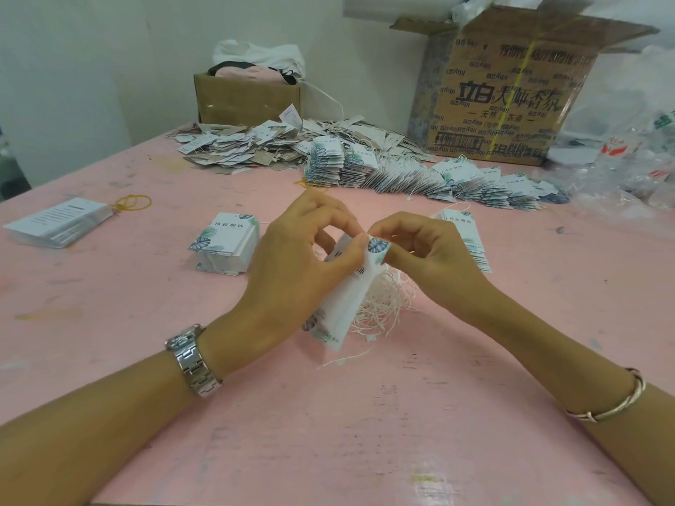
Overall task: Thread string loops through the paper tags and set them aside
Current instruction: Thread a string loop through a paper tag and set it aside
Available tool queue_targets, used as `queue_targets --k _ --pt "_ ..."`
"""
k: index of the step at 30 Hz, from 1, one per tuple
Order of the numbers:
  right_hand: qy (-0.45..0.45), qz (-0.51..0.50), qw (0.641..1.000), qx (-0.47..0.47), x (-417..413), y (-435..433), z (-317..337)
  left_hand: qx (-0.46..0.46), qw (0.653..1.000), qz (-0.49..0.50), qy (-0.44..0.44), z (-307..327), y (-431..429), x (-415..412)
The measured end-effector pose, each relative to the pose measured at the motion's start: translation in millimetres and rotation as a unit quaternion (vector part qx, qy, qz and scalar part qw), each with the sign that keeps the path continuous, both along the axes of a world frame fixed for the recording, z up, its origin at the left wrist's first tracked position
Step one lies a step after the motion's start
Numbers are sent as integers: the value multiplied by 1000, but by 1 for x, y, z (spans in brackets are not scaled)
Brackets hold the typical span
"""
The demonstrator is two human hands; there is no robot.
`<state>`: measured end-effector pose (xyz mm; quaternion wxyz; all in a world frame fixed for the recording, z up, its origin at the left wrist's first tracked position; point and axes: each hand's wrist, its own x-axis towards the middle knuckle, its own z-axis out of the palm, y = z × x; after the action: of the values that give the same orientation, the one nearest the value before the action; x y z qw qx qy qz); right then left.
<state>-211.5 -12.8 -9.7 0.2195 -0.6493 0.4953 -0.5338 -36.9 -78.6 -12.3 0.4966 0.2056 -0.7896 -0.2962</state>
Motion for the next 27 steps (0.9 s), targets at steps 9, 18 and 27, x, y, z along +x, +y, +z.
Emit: queue_targets --k 9,18,27 --pt "-59 -6 998 36 -41 -5 9 5 998 66 -1 1 -4 2" --pt "-256 -66 963 56 -62 -14 4 -37 994 105 6 3 -7 6" --pt "-291 -4 952 96 -53 -13 8 47 998 4 49 2 -7 5"
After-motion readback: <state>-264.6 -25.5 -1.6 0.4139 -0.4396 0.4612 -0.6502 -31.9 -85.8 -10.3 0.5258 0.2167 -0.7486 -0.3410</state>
